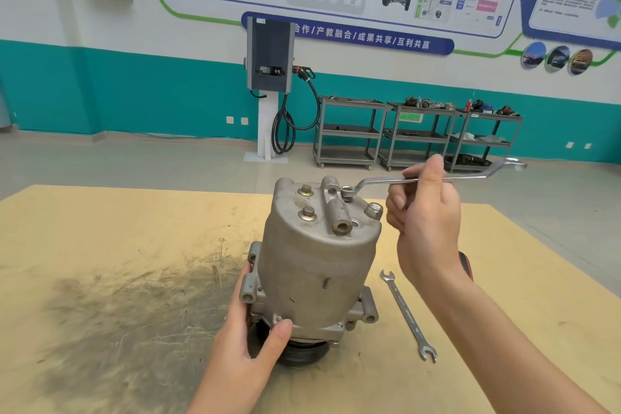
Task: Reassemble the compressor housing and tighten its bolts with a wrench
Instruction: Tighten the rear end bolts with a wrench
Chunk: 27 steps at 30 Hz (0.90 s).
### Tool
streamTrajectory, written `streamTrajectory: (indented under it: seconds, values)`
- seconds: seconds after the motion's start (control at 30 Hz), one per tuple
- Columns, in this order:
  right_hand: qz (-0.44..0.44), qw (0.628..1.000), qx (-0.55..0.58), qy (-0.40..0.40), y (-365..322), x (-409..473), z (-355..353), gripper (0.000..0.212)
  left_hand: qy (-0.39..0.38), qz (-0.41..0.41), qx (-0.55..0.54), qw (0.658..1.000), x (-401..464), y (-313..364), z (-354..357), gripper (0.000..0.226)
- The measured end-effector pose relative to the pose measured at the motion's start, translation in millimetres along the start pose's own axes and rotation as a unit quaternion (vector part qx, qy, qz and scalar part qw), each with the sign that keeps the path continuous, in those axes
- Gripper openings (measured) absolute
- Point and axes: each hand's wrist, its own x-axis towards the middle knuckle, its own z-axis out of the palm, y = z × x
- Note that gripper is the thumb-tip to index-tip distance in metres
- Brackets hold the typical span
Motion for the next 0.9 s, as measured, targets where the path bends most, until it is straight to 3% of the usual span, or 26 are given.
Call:
streamTrajectory:
  seconds: [0.13, 0.27, 0.43, 0.57, 0.77, 0.9]
  values:
    - [0.146, 0.984, 0.101, -0.009, -2.1, 28.3, -1.8, 0.038, -0.001, -0.002, -0.001, 1.000, -0.3, 1.8, -0.7, 0.113]
    - [0.187, 0.969, 0.162, -0.026, 2.1, 40.8, -2.2, 0.038, -0.002, 0.002, 0.004, 1.000, -0.3, 3.1, -0.7, 0.113]
    - [0.259, 0.950, 0.163, -0.069, 10.5, 57.0, 2.5, 0.041, -0.001, 0.008, 0.009, 1.000, -0.2, 2.8, 0.7, 0.099]
    - [0.325, 0.925, 0.140, -0.140, 18.3, 67.5, 10.4, 0.044, -0.006, -0.003, -0.004, 1.000, -0.3, 3.5, 0.0, 0.103]
    - [0.344, 0.905, 0.057, -0.245, 16.5, 81.5, 19.2, 0.043, -0.009, -0.001, 0.006, 1.000, -0.8, 4.8, 0.2, 0.099]
    - [0.304, 0.920, 0.085, -0.232, 21.7, 74.7, 19.9, 0.042, -0.007, 0.003, 0.012, 1.000, -0.7, 6.0, 1.0, 0.099]
